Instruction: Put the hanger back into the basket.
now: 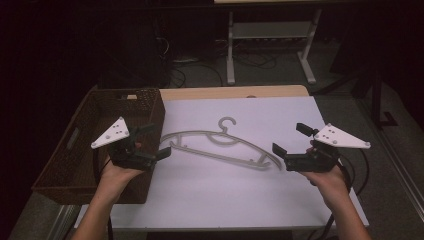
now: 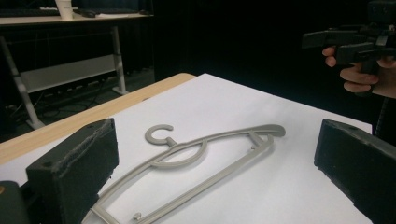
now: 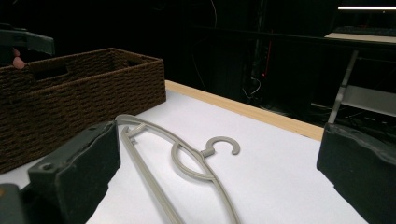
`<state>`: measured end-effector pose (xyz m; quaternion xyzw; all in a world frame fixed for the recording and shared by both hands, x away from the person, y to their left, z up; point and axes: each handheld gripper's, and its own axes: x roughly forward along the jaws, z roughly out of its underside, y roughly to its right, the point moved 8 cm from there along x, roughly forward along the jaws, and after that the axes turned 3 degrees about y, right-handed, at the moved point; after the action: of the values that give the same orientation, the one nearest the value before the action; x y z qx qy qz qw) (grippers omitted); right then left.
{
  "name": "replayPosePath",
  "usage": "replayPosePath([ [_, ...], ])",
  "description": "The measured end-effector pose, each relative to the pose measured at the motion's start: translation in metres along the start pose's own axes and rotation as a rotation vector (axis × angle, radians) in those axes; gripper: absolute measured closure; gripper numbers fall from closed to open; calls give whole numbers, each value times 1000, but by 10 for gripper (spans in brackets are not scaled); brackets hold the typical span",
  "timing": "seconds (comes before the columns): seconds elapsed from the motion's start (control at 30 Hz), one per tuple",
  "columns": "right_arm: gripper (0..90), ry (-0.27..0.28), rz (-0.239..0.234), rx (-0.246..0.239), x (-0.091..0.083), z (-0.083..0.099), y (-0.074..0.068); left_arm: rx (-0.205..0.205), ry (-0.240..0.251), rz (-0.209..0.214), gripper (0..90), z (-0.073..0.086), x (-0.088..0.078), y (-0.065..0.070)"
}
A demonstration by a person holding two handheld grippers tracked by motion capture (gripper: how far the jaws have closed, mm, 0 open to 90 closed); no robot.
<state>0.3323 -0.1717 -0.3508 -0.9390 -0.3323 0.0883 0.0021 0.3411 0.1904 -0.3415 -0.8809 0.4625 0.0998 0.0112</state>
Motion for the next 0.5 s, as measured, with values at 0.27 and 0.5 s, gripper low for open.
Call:
replayPosePath([
  [0.27, 0, -10, -10, -16, 4, 0, -1, 10, -30, 30, 0, 0, 10, 10],
  [0.5, 0, -25, -18, -24, 9, 0, -1, 18, -44, 58, 0, 0, 19, 20],
])
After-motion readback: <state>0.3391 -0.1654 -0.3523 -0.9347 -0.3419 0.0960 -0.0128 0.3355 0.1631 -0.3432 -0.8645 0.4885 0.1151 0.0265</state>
